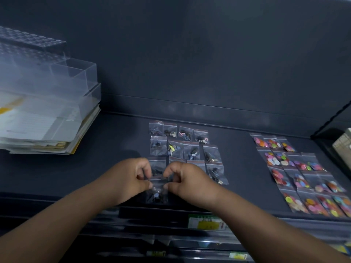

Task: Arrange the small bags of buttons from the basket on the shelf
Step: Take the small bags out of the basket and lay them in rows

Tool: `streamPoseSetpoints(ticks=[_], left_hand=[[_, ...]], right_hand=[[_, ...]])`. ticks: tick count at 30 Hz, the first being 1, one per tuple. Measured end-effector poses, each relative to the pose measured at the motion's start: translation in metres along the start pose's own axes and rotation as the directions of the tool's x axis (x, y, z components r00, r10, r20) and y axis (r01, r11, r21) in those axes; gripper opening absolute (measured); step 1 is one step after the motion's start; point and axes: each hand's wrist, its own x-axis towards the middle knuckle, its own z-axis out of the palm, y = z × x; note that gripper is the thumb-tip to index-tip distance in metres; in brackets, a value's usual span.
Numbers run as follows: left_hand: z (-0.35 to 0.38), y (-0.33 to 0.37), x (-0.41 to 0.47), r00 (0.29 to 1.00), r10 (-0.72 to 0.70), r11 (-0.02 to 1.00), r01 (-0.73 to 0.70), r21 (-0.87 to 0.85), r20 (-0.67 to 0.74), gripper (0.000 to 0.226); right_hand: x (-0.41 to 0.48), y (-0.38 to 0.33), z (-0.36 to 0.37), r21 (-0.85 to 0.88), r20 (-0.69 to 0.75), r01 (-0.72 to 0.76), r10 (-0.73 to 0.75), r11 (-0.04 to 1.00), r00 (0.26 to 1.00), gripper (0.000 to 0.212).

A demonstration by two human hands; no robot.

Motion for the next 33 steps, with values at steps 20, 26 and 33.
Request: streamPoseSetpoints(ticks=[20, 26, 33], left_hand=[[-0.010, 0.002, 0.005, 0.983, -0.065, 0.979, 0.030, 0.199, 0.169, 0.012], [-0.009, 0.023, 0.014, 0.985, 0.162, 0.943, -0.139, 0.304, -0.052, 0.024], [0.017, 0.064, 0.031, 0.899, 0.430, 0.766, -0.315, 0.560, -0.082, 0.057]], right_hand=[[-0.003, -0.005, -0.009, -0.081, 0.104, -0.029, 0.038, 0.996, 0.994, 0.018], [-0.013, 0.003, -0.025, -0.314, -0.171, 0.044, -0.102, 0.948, 0.980, 0.026], [-0.044, 0.029, -0.056, -0.459, -0.254, -0.026, -0.103, 0.888, 0.962, 0.056]])
